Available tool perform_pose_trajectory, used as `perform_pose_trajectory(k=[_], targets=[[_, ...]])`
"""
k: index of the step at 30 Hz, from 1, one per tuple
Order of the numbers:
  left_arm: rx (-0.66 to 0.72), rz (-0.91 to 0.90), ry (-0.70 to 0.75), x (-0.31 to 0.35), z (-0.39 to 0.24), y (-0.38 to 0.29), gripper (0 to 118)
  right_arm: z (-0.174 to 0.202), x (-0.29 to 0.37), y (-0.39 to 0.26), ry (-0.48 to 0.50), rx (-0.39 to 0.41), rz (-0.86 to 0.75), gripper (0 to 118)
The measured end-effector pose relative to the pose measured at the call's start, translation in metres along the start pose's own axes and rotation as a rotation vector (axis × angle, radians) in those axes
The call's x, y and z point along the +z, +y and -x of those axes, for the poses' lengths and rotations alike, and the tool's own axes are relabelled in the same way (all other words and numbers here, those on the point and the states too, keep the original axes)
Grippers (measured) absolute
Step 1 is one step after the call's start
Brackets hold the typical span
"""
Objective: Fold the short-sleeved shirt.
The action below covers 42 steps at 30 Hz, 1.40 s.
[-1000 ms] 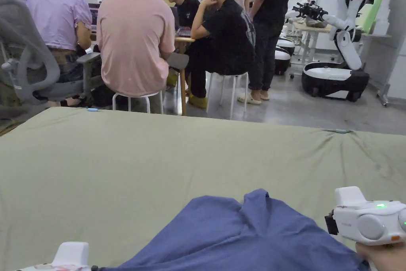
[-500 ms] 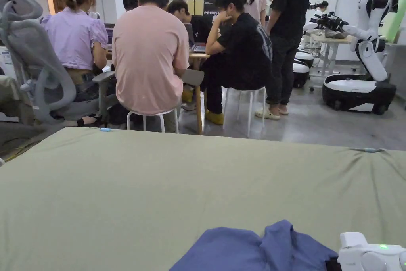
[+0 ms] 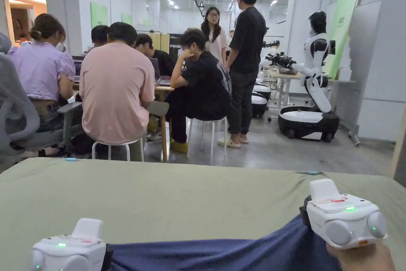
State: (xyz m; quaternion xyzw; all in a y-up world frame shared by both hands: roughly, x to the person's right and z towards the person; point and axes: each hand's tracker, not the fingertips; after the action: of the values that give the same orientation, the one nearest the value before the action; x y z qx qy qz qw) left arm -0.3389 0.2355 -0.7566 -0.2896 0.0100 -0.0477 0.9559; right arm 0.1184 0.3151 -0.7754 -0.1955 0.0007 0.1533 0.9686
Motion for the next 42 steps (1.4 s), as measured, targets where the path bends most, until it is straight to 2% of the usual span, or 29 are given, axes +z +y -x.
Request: perform_pose_trajectory(k=[6, 8, 11, 16, 23, 27, 32, 39, 42], targets=[[-0.078, -0.163, 0.1, 0.029, -0.014, 0.12, 3, -0.044, 0.045, 0.083, -0.13, 0.016, -0.132, 2], [-0.084, -0.214, 0.121, 0.04, -0.013, 0.159, 3, -0.063, 0.058, 0.113, -0.199, 0.049, -0.186, 2], [-0.099, -0.291, 0.164, 0.06, -0.014, 0.211, 3, -0.09, 0.07, 0.157, -0.236, 0.03, -0.25, 2], [-0.095, -0.385, 0.198, 0.099, -0.024, 0.282, 3, -0.108, 0.082, 0.219, -0.303, 0.039, -0.392, 2], [-0.06, -0.442, 0.223, 0.117, -0.021, 0.345, 3, -0.128, 0.08, 0.272, -0.299, -0.058, -0.464, 2], [-0.069, -0.462, 0.235, 0.118, -0.017, 0.352, 3, -0.131, 0.075, 0.275, -0.298, -0.057, -0.473, 2], [-0.087, -0.419, 0.233, 0.09, -0.018, 0.326, 3, -0.121, 0.057, 0.242, -0.287, -0.051, -0.437, 2], [-0.109, -0.295, 0.217, 0.042, -0.032, 0.221, 3, -0.098, 0.025, 0.138, -0.244, -0.054, -0.307, 2], [-0.03, -0.206, 0.117, 0.043, -0.023, 0.169, 3, -0.091, 0.034, 0.088, -0.194, -0.062, -0.23, 2]])
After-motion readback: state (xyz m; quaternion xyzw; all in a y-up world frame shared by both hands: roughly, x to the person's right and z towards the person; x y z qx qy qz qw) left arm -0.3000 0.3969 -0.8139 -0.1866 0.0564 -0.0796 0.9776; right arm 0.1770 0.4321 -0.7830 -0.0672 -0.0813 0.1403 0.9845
